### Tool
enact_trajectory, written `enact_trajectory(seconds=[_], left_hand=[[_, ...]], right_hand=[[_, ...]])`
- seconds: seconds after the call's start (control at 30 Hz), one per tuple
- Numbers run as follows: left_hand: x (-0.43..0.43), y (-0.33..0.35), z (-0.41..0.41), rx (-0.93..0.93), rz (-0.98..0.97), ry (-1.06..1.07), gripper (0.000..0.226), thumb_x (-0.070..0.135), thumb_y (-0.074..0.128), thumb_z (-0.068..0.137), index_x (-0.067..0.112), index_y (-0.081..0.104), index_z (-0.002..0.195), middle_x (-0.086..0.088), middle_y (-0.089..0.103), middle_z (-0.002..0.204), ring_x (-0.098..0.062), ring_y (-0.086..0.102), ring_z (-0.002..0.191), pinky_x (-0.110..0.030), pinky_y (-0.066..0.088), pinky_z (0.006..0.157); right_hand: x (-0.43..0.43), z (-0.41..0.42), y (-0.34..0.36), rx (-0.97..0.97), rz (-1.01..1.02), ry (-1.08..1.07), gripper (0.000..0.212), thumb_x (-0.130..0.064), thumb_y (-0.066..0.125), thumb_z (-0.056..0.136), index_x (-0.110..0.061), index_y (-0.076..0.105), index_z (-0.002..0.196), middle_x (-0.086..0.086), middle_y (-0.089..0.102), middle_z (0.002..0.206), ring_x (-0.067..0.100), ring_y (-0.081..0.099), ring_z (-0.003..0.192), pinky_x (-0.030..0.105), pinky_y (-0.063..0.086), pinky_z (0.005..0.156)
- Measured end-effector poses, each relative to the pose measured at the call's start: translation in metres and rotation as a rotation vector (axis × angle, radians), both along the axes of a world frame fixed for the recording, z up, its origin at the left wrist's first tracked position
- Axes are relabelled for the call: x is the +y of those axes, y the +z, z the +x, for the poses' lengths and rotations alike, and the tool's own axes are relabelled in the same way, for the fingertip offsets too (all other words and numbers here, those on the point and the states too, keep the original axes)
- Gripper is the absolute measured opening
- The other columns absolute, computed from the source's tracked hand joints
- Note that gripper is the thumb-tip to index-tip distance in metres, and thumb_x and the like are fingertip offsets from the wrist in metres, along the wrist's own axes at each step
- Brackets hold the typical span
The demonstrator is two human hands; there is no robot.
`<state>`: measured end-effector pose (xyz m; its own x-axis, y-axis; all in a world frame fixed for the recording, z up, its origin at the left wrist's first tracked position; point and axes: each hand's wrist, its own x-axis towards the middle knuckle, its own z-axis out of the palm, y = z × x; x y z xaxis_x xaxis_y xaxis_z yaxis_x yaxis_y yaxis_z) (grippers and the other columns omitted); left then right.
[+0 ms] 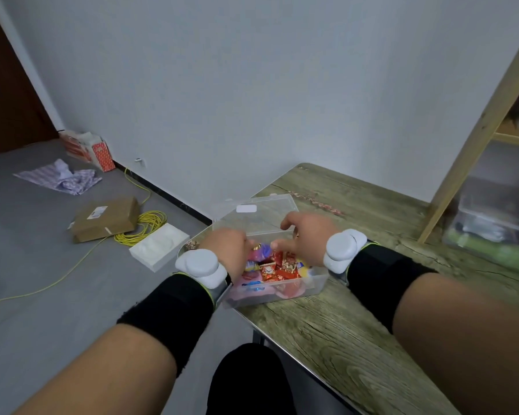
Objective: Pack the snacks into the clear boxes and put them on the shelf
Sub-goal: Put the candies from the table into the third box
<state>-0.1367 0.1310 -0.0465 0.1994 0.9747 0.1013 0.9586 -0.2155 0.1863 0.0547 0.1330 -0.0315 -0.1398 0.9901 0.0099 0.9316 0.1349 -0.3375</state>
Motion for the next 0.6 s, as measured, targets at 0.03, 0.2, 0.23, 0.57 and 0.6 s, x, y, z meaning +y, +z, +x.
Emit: enact_trajectory(seconds=[0.03, 0.2, 0.23, 0.57, 0.6], left_hand=[[-0.002, 0.000, 0.003, -0.002, -0.025, 0.014, 0.030, 0.031, 0.043, 0.101, 0.012, 0.063, 0.090, -0.009, 0.064, 0.087, -0.025, 0.050, 0.074, -0.030, 0.034, 0.065], [-0.009, -0.001, 0.012, 0.009, 0.008, 0.049, 0.019, 0.026, 0.047, 0.099, 0.017, 0.060, 0.089, -0.007, 0.065, 0.086, -0.026, 0.055, 0.074, -0.031, 0.039, 0.063], [-0.011, 0.001, 0.013, 0.058, -0.019, 0.036, 0.019, 0.025, 0.047, 0.099, 0.016, 0.062, 0.093, -0.006, 0.064, 0.086, -0.025, 0.057, 0.076, -0.031, 0.040, 0.064], [-0.016, 0.039, 0.013, 0.310, -0.291, -0.036, 0.024, 0.008, 0.059, 0.086, 0.018, 0.042, 0.072, -0.002, 0.037, 0.071, -0.018, 0.034, 0.058, -0.016, 0.026, 0.043], [-0.015, 0.043, 0.011, 0.274, -0.239, -0.002, 0.022, 0.006, 0.059, 0.085, 0.021, 0.043, 0.080, -0.003, 0.040, 0.079, -0.021, 0.037, 0.066, -0.018, 0.030, 0.050]], right_hand=[[-0.001, -0.001, 0.003, 0.028, 0.000, -0.018, 0.042, -0.055, 0.072, 0.080, -0.025, 0.064, 0.108, -0.003, 0.065, 0.097, 0.019, 0.062, 0.088, 0.027, 0.043, 0.068], [-0.007, 0.002, 0.014, 0.368, 0.015, -0.099, 0.013, -0.035, 0.073, 0.084, -0.024, 0.067, 0.085, -0.004, 0.073, 0.077, 0.015, 0.070, 0.055, 0.033, 0.060, 0.061], [-0.007, 0.003, 0.016, 0.453, 0.008, -0.119, 0.012, -0.033, 0.073, 0.085, -0.024, 0.066, 0.083, -0.003, 0.073, 0.075, 0.015, 0.070, 0.051, 0.034, 0.060, 0.057], [-0.011, 0.007, 0.014, 0.714, 0.000, -0.128, 0.008, -0.022, 0.077, 0.083, -0.024, 0.069, 0.083, -0.004, 0.071, 0.076, 0.020, 0.072, 0.057, 0.039, 0.061, 0.058], [-0.013, 0.006, 0.012, 0.680, -0.040, -0.092, 0.009, -0.021, 0.077, 0.082, -0.024, 0.069, 0.083, -0.006, 0.071, 0.075, 0.017, 0.073, 0.061, 0.035, 0.061, 0.060]])
